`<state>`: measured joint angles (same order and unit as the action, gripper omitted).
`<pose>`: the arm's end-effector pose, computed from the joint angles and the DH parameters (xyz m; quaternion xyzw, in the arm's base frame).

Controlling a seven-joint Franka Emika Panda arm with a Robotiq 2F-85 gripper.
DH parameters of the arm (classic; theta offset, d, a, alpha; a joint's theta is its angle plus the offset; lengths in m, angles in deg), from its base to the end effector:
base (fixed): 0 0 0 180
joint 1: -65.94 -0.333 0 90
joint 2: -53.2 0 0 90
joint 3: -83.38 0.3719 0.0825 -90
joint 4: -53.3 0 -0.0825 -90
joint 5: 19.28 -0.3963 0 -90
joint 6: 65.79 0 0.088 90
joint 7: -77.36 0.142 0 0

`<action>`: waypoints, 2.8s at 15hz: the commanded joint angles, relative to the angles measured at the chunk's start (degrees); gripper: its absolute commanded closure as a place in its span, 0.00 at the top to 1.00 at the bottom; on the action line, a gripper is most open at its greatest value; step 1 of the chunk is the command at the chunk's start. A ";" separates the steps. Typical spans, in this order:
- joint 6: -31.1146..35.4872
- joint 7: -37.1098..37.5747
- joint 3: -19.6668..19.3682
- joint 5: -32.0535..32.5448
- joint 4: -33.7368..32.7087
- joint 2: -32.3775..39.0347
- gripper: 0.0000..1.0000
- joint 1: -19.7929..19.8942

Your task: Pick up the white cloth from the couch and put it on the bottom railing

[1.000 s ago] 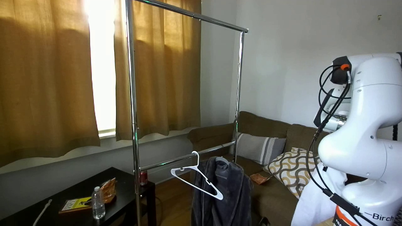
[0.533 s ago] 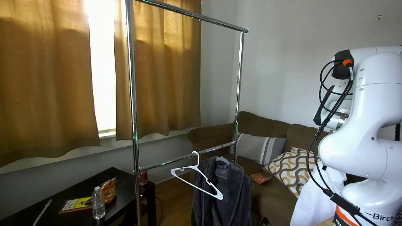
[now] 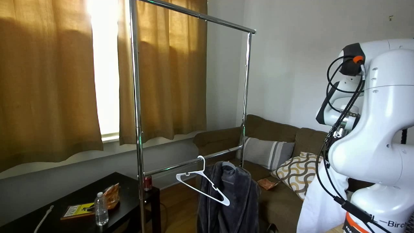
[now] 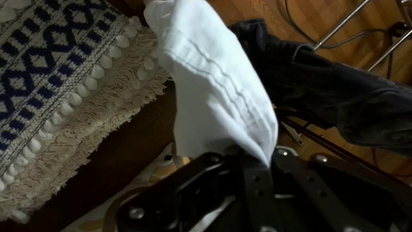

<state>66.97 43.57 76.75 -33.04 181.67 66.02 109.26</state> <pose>0.3574 -0.4089 0.2682 -0.9692 0.2255 0.0070 0.0989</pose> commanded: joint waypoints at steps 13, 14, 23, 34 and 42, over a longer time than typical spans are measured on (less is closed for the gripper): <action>0.30 18.43 -6.47 16.75 15.33 -26.55 0.06 -24.41; 0.30 18.39 -6.80 16.71 15.31 -26.35 0.06 -24.46; -4.00 9.86 -4.37 23.27 20.29 -34.62 0.01 -29.90; -13.25 1.54 3.43 30.99 18.18 -42.78 0.01 -43.89; -12.70 -1.16 5.94 31.12 14.23 -40.17 0.06 -49.26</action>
<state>54.47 42.24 83.09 -2.12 196.01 25.84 60.49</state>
